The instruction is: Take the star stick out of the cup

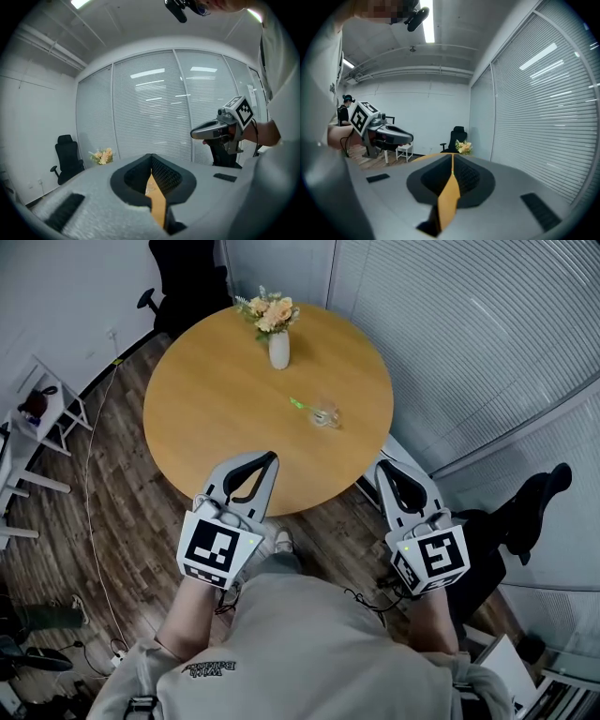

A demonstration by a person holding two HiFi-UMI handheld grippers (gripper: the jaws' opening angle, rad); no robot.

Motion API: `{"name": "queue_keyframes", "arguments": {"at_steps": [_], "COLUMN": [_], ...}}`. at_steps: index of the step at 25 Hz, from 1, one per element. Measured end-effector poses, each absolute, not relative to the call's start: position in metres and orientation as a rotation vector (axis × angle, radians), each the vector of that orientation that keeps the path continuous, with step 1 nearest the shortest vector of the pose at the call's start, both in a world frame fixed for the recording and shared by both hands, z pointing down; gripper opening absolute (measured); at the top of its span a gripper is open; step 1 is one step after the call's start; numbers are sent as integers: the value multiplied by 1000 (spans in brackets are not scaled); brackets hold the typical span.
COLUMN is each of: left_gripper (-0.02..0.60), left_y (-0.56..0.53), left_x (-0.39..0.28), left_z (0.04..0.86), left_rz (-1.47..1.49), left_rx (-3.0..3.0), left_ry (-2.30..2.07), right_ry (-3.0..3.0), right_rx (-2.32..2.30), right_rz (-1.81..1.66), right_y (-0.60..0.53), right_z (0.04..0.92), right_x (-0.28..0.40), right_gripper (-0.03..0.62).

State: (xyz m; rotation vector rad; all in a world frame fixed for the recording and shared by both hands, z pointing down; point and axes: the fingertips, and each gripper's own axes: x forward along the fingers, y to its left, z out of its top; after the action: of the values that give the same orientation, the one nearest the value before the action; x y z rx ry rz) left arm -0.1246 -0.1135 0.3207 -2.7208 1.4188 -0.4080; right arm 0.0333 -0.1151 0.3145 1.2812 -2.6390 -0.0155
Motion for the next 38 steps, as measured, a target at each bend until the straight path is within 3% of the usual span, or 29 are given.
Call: {"name": "queue_keyframes", "arguments": {"at_steps": [13, 25, 38], "left_gripper": [21, 21, 23], "left_y": [-204, -231, -262], "left_x": [-156, -152, -136], "left_z": [323, 325, 343], "left_rz": [-394, -347, -578], "left_rx": [-2787, -2779, -2688], "left_ry": [1249, 1253, 1200], "right_ry": [-2560, -2525, -2581], "right_rx": [1402, 1407, 1348], "right_rz": [-36, 26, 98], "right_y": [-197, -222, -255], "right_z": [307, 320, 337], "right_x": [-8, 3, 15], "right_gripper": [35, 35, 35]}}
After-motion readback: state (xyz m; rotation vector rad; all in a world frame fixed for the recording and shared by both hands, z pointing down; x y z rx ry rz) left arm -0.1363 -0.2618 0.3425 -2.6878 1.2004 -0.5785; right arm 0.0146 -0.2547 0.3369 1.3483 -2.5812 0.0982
